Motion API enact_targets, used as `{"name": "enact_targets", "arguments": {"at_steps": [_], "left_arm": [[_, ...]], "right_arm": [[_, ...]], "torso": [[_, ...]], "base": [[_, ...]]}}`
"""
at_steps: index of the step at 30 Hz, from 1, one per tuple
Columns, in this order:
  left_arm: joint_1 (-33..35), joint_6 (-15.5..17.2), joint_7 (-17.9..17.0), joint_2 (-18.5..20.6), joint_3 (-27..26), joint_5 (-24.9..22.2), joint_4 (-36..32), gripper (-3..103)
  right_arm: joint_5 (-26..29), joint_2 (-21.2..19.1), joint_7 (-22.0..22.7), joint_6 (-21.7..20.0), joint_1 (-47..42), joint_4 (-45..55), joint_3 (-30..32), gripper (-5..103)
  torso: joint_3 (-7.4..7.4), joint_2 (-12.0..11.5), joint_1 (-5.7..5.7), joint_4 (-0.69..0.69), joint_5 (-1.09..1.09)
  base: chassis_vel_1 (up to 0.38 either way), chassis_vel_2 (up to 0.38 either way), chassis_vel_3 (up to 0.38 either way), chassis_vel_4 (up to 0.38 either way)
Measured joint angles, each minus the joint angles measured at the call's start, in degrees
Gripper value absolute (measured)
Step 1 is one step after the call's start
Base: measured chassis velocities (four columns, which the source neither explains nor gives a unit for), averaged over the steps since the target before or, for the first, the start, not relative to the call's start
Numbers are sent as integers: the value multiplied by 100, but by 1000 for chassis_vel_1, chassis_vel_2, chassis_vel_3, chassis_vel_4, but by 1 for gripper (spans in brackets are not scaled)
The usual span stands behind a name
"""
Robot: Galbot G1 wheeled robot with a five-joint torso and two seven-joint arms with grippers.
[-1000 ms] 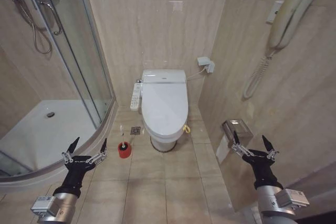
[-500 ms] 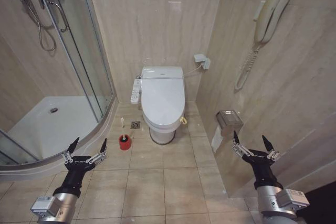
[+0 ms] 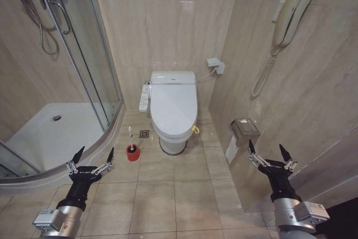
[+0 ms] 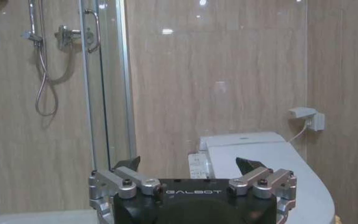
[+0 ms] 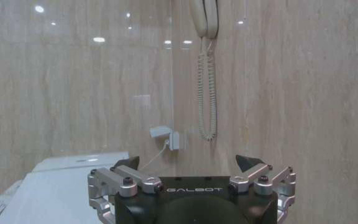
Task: Open the toilet lid, clean the toilet bowl with a toilet brush, close the toilet lid, and flush.
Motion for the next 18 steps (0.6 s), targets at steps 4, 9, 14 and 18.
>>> {"name": "enact_targets", "arguments": {"at_steps": [4,9,14,18], "left_arm": [[0,0,0,0,0,0,0,100],[1,0,0,0,0,0,0,100],[-1,0,0,0,0,0,0,100],[-1,0,0,0,0,0,0,100]], "right_arm": [[0,0,0,0,0,0,0,100],[0,0,0,0,-1,0,0,100],[0,0,0,0,1,0,0,100],[0,0,0,0,1,0,0,100]], "torso": [[0,0,0,0,0],[0,1,-1,1,0],[1,0,3,0,0],[2,-1,4,1,0]], "base": [[0,0,0,0],[-47,33,50,-41],[-112,101,128,-101],[-43,48,56,-40]]}}
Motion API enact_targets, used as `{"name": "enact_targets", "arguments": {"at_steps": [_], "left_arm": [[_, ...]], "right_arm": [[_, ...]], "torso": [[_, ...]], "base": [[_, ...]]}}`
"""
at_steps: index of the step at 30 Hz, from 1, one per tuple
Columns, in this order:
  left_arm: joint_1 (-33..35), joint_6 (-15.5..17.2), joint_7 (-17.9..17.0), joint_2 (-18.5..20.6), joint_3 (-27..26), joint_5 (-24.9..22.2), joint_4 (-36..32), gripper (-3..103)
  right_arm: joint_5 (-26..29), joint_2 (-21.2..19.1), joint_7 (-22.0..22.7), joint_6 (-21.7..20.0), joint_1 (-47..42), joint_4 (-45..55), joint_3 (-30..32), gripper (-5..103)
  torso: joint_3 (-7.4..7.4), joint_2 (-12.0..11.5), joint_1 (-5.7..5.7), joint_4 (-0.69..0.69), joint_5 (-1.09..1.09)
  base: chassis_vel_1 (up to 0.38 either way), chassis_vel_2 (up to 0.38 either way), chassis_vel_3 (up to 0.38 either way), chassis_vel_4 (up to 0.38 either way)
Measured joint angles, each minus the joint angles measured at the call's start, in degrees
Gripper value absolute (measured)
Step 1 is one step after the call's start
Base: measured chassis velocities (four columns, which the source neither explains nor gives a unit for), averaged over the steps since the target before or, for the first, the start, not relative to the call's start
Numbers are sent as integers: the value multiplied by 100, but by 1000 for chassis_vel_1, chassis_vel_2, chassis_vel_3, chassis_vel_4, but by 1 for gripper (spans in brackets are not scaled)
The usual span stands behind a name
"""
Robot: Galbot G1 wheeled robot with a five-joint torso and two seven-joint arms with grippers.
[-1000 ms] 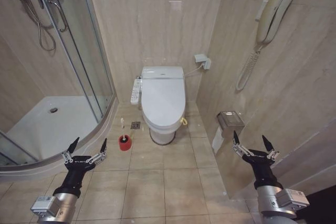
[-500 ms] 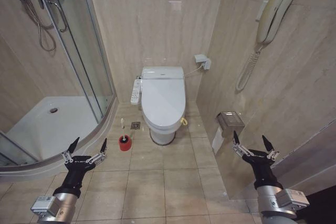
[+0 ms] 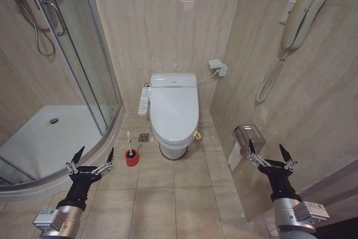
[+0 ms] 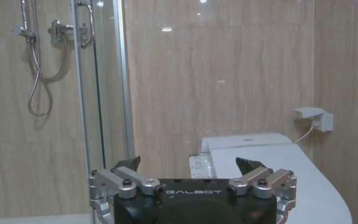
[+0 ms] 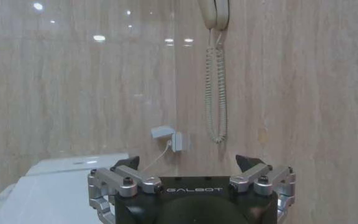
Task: Open the toilet lid, clean the toilet bowl with a toilet brush, close the toilet lid, and flush.
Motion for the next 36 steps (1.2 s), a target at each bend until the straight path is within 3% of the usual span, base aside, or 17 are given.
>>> {"name": "enact_targets", "arguments": {"at_steps": [36], "left_arm": [[1,0,0,0,0,0,0,100]], "right_arm": [[0,0,0,0,-1,0,0,100]], "torso": [[-1,1,-3,-1,0]], "base": [[0,0,0,0]]}}
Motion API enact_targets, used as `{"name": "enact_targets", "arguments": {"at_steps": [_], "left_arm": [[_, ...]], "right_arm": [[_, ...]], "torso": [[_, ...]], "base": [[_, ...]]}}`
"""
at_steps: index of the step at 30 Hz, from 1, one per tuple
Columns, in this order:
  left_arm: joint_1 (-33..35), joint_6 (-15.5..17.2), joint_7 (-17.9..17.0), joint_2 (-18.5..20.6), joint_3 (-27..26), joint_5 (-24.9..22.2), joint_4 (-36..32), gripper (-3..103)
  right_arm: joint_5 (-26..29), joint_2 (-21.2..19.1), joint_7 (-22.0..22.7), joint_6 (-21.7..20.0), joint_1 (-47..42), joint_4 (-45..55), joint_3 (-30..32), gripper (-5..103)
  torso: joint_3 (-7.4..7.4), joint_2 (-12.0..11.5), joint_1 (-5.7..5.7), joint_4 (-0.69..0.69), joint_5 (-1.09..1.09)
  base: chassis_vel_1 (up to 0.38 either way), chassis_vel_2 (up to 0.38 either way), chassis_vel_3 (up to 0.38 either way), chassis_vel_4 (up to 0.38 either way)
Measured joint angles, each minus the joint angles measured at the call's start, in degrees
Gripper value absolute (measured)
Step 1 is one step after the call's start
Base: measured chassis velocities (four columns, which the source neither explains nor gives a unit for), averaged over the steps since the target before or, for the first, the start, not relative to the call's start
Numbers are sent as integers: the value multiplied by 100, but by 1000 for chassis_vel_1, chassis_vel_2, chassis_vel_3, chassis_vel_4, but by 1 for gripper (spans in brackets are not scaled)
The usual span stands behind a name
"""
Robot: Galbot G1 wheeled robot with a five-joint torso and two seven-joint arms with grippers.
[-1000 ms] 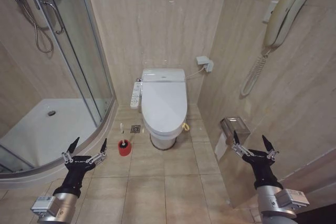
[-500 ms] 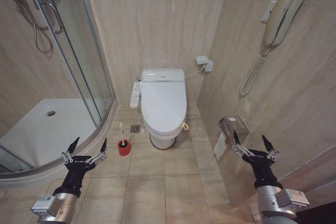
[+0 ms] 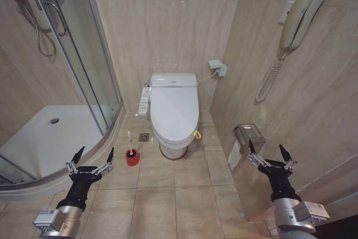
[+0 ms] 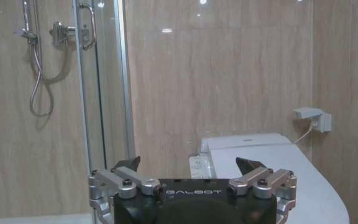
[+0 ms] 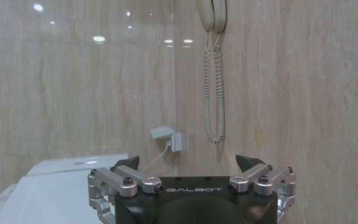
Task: Open the toilet lid, clean the toilet bowl with a toilet brush, close the toilet lid, and flush.
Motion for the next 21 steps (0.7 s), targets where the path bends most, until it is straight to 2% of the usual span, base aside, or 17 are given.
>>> {"name": "enact_targets", "arguments": {"at_steps": [21], "left_arm": [[0,0,0,0,0,0,0,100]], "right_arm": [[0,0,0,0,0,0,0,100]], "torso": [[0,0,0,0,0]], "base": [[0,0,0,0]]}}
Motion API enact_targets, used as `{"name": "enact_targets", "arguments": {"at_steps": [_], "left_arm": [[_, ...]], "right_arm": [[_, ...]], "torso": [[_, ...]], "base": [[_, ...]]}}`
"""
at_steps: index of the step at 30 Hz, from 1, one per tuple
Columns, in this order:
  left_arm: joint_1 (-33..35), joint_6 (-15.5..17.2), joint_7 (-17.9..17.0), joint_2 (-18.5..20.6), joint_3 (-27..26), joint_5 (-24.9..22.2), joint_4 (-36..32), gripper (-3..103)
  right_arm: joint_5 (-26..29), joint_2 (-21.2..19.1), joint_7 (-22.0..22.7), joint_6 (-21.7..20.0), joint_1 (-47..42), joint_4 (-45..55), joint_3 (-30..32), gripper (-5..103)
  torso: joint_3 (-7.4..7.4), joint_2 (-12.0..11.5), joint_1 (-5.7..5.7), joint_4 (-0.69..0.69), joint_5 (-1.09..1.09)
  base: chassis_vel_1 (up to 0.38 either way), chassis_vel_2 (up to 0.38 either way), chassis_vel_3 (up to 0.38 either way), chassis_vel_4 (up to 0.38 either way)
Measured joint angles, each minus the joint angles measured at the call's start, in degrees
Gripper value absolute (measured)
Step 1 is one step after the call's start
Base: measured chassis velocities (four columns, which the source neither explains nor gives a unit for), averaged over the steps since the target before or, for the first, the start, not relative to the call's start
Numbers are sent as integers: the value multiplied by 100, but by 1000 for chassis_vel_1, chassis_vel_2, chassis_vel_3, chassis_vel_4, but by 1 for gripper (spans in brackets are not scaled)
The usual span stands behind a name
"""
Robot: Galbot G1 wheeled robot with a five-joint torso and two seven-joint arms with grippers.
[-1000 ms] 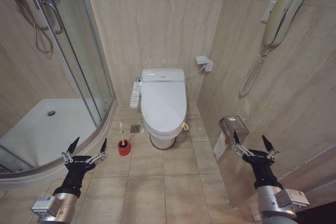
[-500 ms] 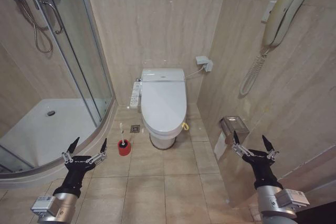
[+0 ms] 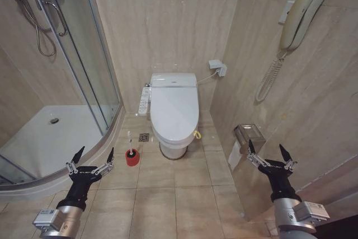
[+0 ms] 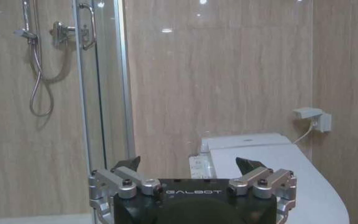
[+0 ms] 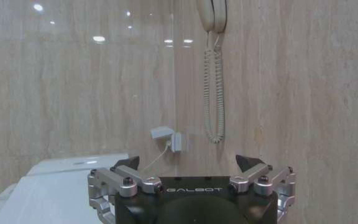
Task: Open the toilet lid, clean the toilet bowl with a toilet brush, close the toilet lid, and flush.
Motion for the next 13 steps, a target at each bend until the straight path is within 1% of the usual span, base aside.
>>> {"name": "enact_targets", "arguments": {"at_steps": [13], "left_arm": [[0,0,0,0,0,0,0,100]], "right_arm": [[0,0,0,0,0,0,0,100]], "torso": [[0,0,0,0,0]], "base": [[0,0,0,0]]}}
